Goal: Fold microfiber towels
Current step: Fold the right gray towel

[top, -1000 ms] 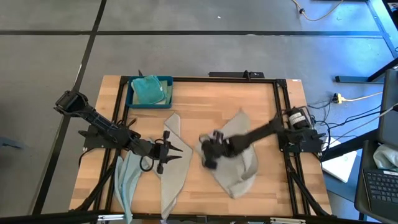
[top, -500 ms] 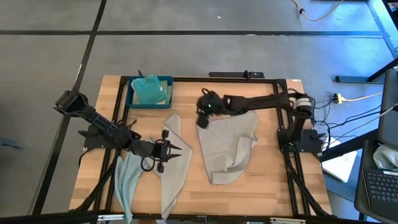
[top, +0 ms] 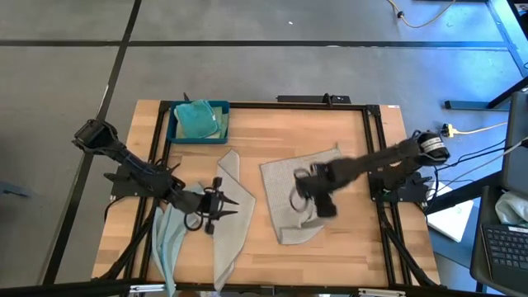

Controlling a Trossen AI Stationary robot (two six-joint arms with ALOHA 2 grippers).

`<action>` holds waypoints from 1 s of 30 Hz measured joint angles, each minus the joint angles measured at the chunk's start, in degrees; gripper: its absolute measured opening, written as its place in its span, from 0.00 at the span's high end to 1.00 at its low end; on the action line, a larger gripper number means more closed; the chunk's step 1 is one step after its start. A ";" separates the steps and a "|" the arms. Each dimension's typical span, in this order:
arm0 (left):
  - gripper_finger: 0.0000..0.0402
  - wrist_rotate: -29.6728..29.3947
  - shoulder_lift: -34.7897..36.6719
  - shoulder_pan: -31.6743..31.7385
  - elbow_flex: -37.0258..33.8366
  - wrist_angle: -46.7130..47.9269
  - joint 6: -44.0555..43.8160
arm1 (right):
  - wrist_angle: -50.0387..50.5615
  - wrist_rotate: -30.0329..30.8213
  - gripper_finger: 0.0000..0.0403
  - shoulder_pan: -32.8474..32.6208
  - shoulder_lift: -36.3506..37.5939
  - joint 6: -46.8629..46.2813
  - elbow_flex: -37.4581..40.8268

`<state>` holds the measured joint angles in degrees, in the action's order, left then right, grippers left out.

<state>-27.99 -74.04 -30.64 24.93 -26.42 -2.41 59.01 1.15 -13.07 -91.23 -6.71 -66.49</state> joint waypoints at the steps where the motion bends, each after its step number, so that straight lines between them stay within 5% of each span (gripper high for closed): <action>1: 0.73 0.00 0.00 -0.21 0.00 -0.04 -0.22 | -0.25 -1.23 0.56 -1.83 0.10 -0.90 1.46; 16: 0.73 -5.38 0.00 -1.00 0.00 4.11 -0.97 | -10.10 0.67 0.56 -21.62 -1.33 -8.03 8.69; 22: 0.73 -6.03 0.00 -1.04 0.00 5.01 -4.27 | -11.03 8.29 0.57 -24.07 -4.79 -8.78 8.69; 30: 0.73 -7.40 -2.94 -2.90 0.04 4.76 -10.62 | -15.58 7.18 0.76 -25.06 -10.68 -13.73 8.10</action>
<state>-35.38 -76.98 -33.54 24.97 -21.66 -13.03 43.44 8.33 -38.14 -101.90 -20.44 -58.39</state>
